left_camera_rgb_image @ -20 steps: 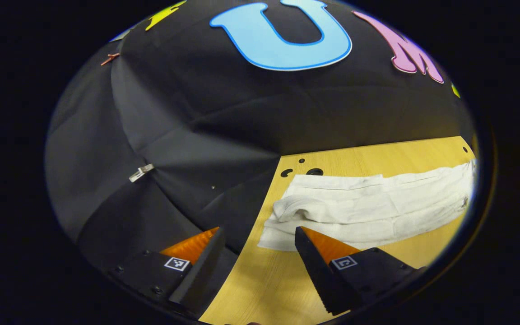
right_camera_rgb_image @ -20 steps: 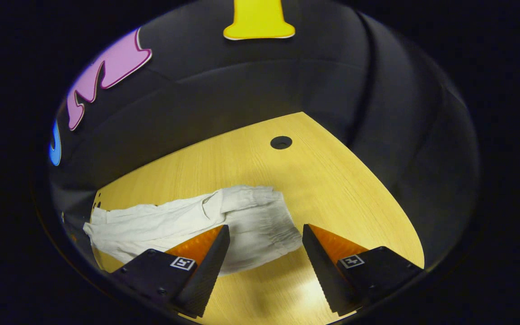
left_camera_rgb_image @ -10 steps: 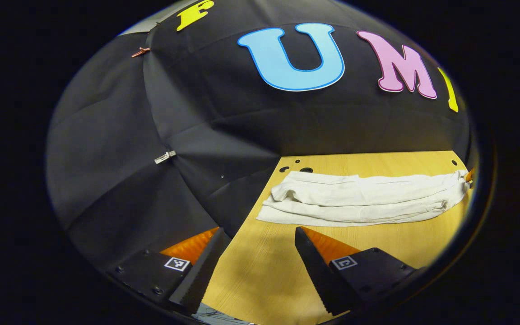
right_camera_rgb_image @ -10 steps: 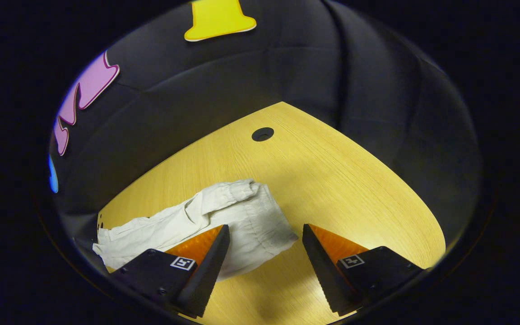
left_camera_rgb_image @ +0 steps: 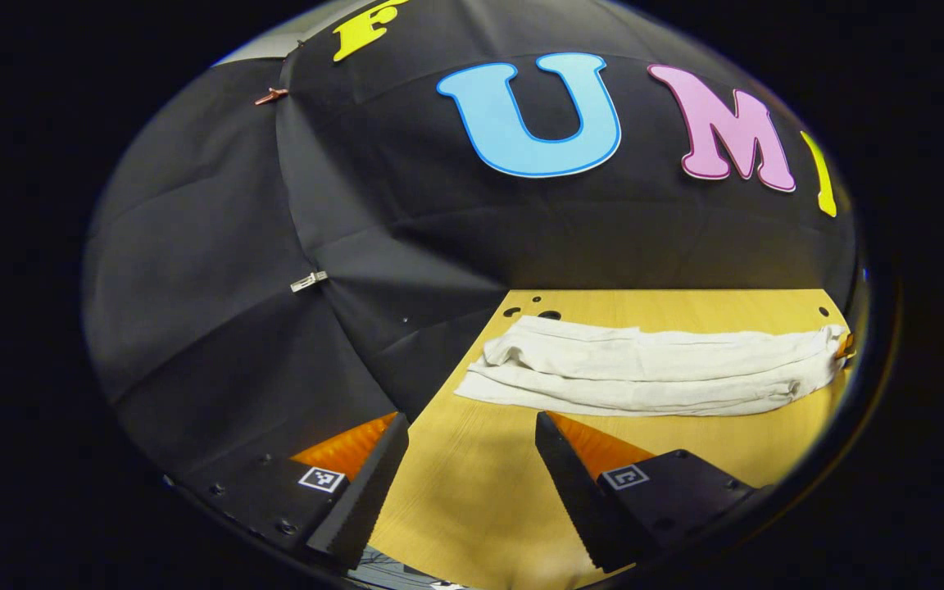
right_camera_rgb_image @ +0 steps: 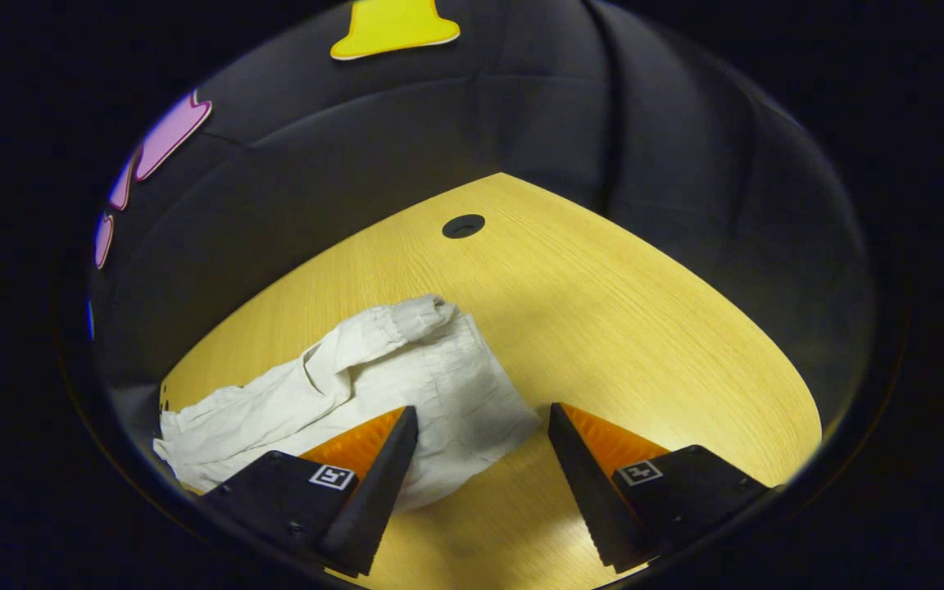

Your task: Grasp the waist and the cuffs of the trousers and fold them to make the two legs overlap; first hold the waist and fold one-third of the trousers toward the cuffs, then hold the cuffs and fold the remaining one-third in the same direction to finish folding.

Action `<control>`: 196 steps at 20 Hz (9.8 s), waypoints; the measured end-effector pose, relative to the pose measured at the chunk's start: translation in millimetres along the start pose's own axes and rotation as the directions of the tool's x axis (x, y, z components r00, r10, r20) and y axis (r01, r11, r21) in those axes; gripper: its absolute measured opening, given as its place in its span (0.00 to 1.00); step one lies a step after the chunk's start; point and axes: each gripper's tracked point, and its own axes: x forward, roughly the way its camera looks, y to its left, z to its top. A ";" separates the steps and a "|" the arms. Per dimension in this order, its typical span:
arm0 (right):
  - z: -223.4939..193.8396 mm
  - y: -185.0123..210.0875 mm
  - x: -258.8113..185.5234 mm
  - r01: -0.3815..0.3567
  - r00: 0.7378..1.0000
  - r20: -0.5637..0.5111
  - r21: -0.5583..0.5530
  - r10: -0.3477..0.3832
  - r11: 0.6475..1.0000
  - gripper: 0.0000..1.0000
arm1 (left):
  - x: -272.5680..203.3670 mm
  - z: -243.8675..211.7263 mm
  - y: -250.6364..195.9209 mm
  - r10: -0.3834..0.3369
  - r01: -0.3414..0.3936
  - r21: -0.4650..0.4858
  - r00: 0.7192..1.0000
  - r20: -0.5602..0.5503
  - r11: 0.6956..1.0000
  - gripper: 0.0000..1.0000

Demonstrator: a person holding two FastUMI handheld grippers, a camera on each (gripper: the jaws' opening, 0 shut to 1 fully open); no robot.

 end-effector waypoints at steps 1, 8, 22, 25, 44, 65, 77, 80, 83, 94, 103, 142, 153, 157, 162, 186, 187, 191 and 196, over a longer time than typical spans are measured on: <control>-3.0 1.2 2.9 0.012 1.000 0.007 -0.020 -0.012 1.000 0.96 | -0.6 -0.1 -3.5 -0.007 0.007 -0.003 1.000 0.000 1.000 0.98; -8.3 13.6 -0.8 -0.077 0.994 -0.069 0.072 0.082 0.994 0.31 | -13.5 -16.1 -16.2 -0.027 0.025 -0.061 0.999 -0.022 0.998 0.98; 46.7 28.8 -63.8 -0.161 0.980 0.124 0.045 0.154 0.986 0.10 | -34.5 -23.3 -20.5 -0.097 0.098 0.028 0.995 -0.031 0.995 0.98; 65.1 51.2 -90.2 -0.197 0.969 0.143 -0.044 0.201 0.979 0.09 | -36.6 -31.5 -27.5 -0.146 0.145 -0.019 0.988 -0.044 0.989 0.98; 56.3 291.1 -174.6 -0.519 0.800 0.153 -0.309 0.580 0.797 0.09 | -30.4 -80.3 -3.9 -0.193 0.175 -0.180 0.978 -0.085 0.968 0.99; -84.9 361.5 -153.9 -0.608 0.767 0.019 -0.300 0.642 0.735 0.98 | 65.0 -35.3 -33.9 -0.264 0.257 -0.326 0.964 0.024 0.910 0.97; -4.0 173.5 -196.1 -0.329 0.893 0.204 -0.310 0.401 0.892 0.98 | 192.5 -14.2 22.1 -0.200 0.198 -0.344 0.979 0.030 0.918 0.97; 9.6 100.8 -210.0 -0.216 0.929 0.236 -0.279 0.285 0.936 0.98 | 227.9 -17.2 21.8 -0.223 0.207 -0.369 0.975 0.000 0.906 0.97; 9.5 44.0 -231.1 -0.128 0.950 0.244 -0.261 0.194 0.957 0.98 | 260.2 -24.2 23.4 -0.225 0.200 -0.376 0.974 -0.021 0.905 0.97; -56.4 -17.2 -295.9 -0.052 0.989 0.118 -0.316 0.094 0.947 0.99 | 334.0 -44.5 0.5 -0.254 0.208 -0.293 0.959 -0.126 0.933 0.96; -98.8 13.0 -285.7 -0.148 0.987 0.004 -0.340 0.159 0.929 0.96 | 338.7 -61.9 -8.2 -0.243 0.206 -0.174 0.944 -0.224 0.963 0.94; -51.3 -80.6 -281.3 -0.234 0.950 0.127 -0.311 0.284 0.921 0.99 | 71.0 152.8 -363.1 -0.565 0.559 -0.090 0.823 -0.059 0.824 0.06; -15.7 -131.2 -272.0 -0.329 0.926 0.138 -0.161 0.351 0.931 0.99 | -10.1 101.1 -550.5 -0.676 0.678 -0.038 0.723 -0.144 0.734 0.06; -22.2 -145.4 -274.0 -0.330 0.927 0.121 -0.183 0.354 0.926 0.99 | -11.0 68.7 -571.6 -0.620 0.631 -0.013 0.758 -0.204 0.776 0.06; -35.6 -145.1 -280.9 -0.343 0.924 0.107 -0.186 0.366 0.921 0.99 | -34.5 46.7 -572.8 -0.644 0.642 -0.093 0.732 -0.220 0.761 0.19; -33.5 14.6 -422.9 -0.290 0.860 0.289 -0.401 0.421 0.869 0.99 | -223.8 -2.1 -157.6 -0.459 0.465 -0.004 0.875 0.155 0.885 0.98; -43.0 25.1 -431.0 -0.306 0.859 0.271 -0.408 0.434 0.860 0.98 | -231.3 -7.7 -145.3 -0.454 0.461 -0.007 0.876 0.164 0.887 0.98; -78.1 71.2 -467.3 -0.358 0.841 0.222 -0.454 0.493 0.816 0.99 | -250.3 -17.4 -103.0 -0.421 0.437 -0.045 0.885 0.197 0.898 0.97; -97.3 101.4 -497.8 -0.353 0.814 0.271 -0.470 0.513 0.809 0.99 | -265.5 -20.8 -64.0 -0.405 0.438 -0.101 0.881 0.243 0.893 0.97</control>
